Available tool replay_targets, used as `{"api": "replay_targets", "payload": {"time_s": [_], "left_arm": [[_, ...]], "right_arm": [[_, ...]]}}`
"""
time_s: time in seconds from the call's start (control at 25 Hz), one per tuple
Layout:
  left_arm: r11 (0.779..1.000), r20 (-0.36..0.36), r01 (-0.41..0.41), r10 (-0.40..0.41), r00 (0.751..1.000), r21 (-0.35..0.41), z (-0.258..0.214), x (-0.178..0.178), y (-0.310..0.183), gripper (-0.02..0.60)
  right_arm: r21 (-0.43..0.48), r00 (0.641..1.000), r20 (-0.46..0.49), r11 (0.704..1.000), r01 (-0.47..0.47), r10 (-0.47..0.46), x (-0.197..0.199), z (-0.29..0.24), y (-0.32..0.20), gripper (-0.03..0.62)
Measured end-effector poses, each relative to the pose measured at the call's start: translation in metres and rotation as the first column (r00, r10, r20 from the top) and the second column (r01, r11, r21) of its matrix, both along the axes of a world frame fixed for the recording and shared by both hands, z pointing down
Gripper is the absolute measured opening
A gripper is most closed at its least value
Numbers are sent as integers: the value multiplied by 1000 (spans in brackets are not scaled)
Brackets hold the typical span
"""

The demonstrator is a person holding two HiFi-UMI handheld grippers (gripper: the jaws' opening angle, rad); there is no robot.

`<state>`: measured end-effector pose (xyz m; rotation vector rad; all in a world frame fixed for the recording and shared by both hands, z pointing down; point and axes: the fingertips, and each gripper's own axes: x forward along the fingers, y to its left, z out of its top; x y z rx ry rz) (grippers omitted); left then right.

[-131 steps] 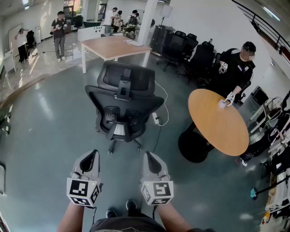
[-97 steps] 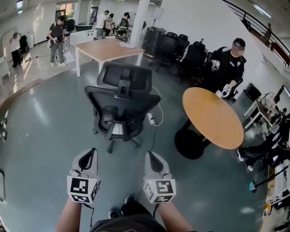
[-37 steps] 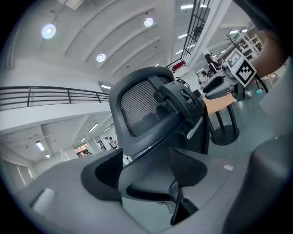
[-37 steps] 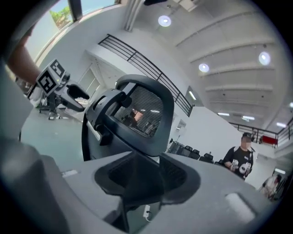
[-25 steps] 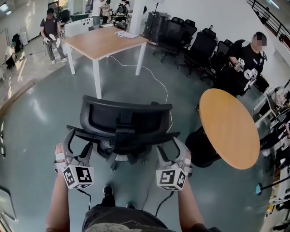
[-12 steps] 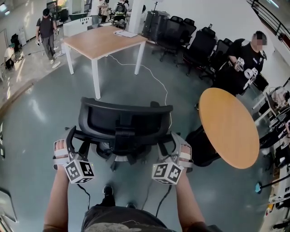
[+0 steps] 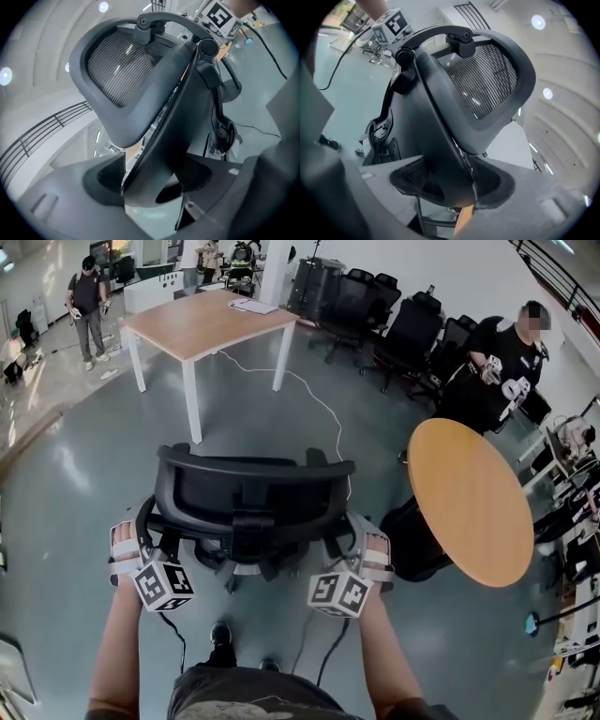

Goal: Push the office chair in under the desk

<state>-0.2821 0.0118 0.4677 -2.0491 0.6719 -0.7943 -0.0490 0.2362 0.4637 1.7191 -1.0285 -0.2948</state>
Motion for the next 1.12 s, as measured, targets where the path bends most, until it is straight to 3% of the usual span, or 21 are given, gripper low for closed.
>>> {"api": "replay_targets", "payload": {"time_s": [0.72,1.12], "left_arm": [[998,124,-59,56,991,23,-1,7,3,301],[995,119,-92,86,989,40,6,14,0,296]], "right_arm": [[6,999,-5,999,-41,41,-1,-5,3,258],[8,995,-15,995,-96,97,4,4,4,259]]}}
